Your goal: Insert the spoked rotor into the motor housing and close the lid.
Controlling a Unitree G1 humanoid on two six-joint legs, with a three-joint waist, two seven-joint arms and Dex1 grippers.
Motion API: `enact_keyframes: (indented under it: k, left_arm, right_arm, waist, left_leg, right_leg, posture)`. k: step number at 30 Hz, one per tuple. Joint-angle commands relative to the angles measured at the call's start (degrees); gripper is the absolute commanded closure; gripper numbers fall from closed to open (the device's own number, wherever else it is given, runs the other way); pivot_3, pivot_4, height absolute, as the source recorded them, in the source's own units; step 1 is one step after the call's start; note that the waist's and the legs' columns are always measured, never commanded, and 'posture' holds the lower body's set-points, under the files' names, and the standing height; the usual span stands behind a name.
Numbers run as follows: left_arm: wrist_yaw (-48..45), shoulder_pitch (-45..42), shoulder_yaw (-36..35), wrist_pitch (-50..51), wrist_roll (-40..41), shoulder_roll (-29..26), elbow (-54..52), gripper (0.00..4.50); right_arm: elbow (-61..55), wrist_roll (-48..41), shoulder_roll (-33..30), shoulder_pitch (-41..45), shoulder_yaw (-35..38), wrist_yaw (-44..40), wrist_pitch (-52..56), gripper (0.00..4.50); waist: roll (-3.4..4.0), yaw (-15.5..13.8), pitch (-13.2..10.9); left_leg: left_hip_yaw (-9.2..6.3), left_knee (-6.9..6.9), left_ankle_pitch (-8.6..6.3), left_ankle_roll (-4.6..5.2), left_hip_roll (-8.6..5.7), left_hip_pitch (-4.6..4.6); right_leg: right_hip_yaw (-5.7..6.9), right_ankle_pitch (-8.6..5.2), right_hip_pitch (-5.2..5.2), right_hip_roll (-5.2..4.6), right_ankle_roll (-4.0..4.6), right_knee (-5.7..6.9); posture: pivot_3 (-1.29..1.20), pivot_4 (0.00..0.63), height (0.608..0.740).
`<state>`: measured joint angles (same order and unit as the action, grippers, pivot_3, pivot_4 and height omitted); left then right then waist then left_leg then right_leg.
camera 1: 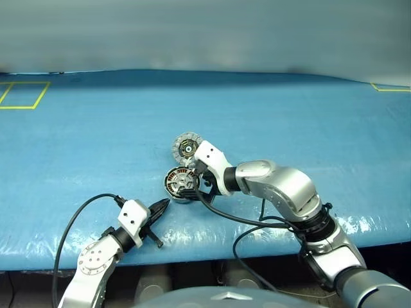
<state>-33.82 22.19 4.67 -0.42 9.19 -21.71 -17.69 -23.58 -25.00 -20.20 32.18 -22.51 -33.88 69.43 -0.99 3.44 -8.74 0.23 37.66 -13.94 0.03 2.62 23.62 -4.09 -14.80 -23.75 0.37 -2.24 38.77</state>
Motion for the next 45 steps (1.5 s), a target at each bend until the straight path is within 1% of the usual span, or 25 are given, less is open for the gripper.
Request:
enact_keyframes:
  k: [1, 5, 8, 9, 18, 20, 24, 39, 45]
  left_arm:
    - [-0.17, 0.23, -0.3, -0.32, 0.9, -0.16, -0.44, 4.5]
    - [-0.32, 0.16, -0.31, -0.35, 1.01, -0.18, -0.32, 4.5]
    - [-0.41, 0.09, -0.23, -0.34, 1.0, -0.18, -0.2, 4.5]
    - [-0.42, 0.07, -0.22, -0.32, 1.0, -0.18, -0.18, 4.5]
    - [-0.24, -0.04, -0.16, -0.33, 0.76, -0.07, -0.02, 4.5]
    - [-0.16, -0.01, -0.19, -0.35, 0.75, -0.04, -0.06, 4.5]
    - [0.0, 0.04, -0.19, -0.41, 0.71, 0.02, -0.15, 4.5]
    - [-0.08, 0.29, -0.38, -0.37, 0.71, -0.25, -0.43, 4.5]
    - [-0.12, 0.18, -0.29, -0.31, 0.72, -0.26, -0.43, 4.5]
  right_arm:
    - [-2.6, -1.16, -0.47, 0.29, 1.53, 0.14, 0.49, 0.06]
    - [-2.93, 0.43, -1.32, 0.72, 0.51, 2.2, -0.14, 0.06]
    - [-2.87, 1.22, -1.28, 0.73, -0.24, 3.53, -0.53, 0.6]
    - [-2.79, 1.26, -1.16, 0.72, -0.34, 3.8, -0.56, 0.87]
    - [-1.1, 2.77, 1.82, 0.57, -2.39, 6.3, -1.52, 3.84]
    - [-0.77, 3.13, 2.54, 0.51, -3.13, 6.65, -1.87, 4.44]
    - [0.25, 3.92, 3.31, 0.22, -4.17, 6.91, -2.62, 4.48]
    - [1.64, 5.84, 0.43, -3.46, -5.58, 6.08, -3.45, 4.48]
    - [1.61, 5.71, 0.21, -3.83, -5.52, 6.06, -3.4, 4.48]
  waist:
    - [0.0, 0.0, 0.0]
    - [0.0, 0.0, 0.0]
    - [0.0, 0.01, 0.0]
    - [0.0, 0.03, 0.0]
    - [0.0, 0.01, 0.0]
    - [0.0, 0.02, 0.0]
    - [0.0, 0.03, 0.0]
    - [0.0, 0.03, 0.01]
    - [-0.01, 0.08, 0.02]
  left_leg:
    - [0.0, 0.0, 0.0, 0.0, 0.0, 0.0]
    - [0.01, 0.0, 0.0, 0.0, 0.0, 0.0]
    - [0.02, 0.0, 0.0, 0.0, -0.01, 0.0]
    - [0.02, 0.0, 0.0, 0.0, -0.01, 0.0]
    - [0.01, -0.03, 0.0, 0.0, 0.0, 0.01]
    - [0.01, -0.03, 0.0, 0.0, 0.0, 0.01]
    - [0.01, -0.03, 0.0, 0.0, 0.0, 0.0]
    - [0.02, -0.02, 0.0, 0.0, 0.0, -0.03]
    - [0.04, -0.02, 0.0, 0.0, 0.0, -0.04]
  right_leg:
    - [0.0, 0.0, 0.0, 0.0, 0.0, 0.0]
    - [0.0, -0.01, -0.01, 0.0, 0.02, 0.0]
    - [-0.01, -0.01, -0.02, 0.0, 0.02, 0.0]
    - [-0.01, -0.01, -0.02, 0.0, 0.02, 0.0]
    - [-0.01, 0.0, -0.03, 0.01, 0.0, 0.0]
    - [-0.01, 0.0, -0.02, 0.0, 0.0, 0.0]
    - [-0.01, 0.0, -0.02, 0.0, 0.0, 0.0]
    - [-0.01, -0.03, 0.0, 0.0, 0.04, 0.0]
    - [-0.02, -0.03, 0.0, 0.01, 0.03, 0.0]
  posture:
    - [0.0, 0.15, 0.74]
    - [0.0, 0.15, 0.74]
    - [0.0, 0.15, 0.74]
    - [0.0, 0.15, 0.74]
    - [0.0, 0.15, 0.74]
    - [0.0, 0.15, 0.74]
    - [0.0, 0.15, 0.74]
    - [0.0, 0.15, 0.74]
    - [0.0, 0.15, 0.74]
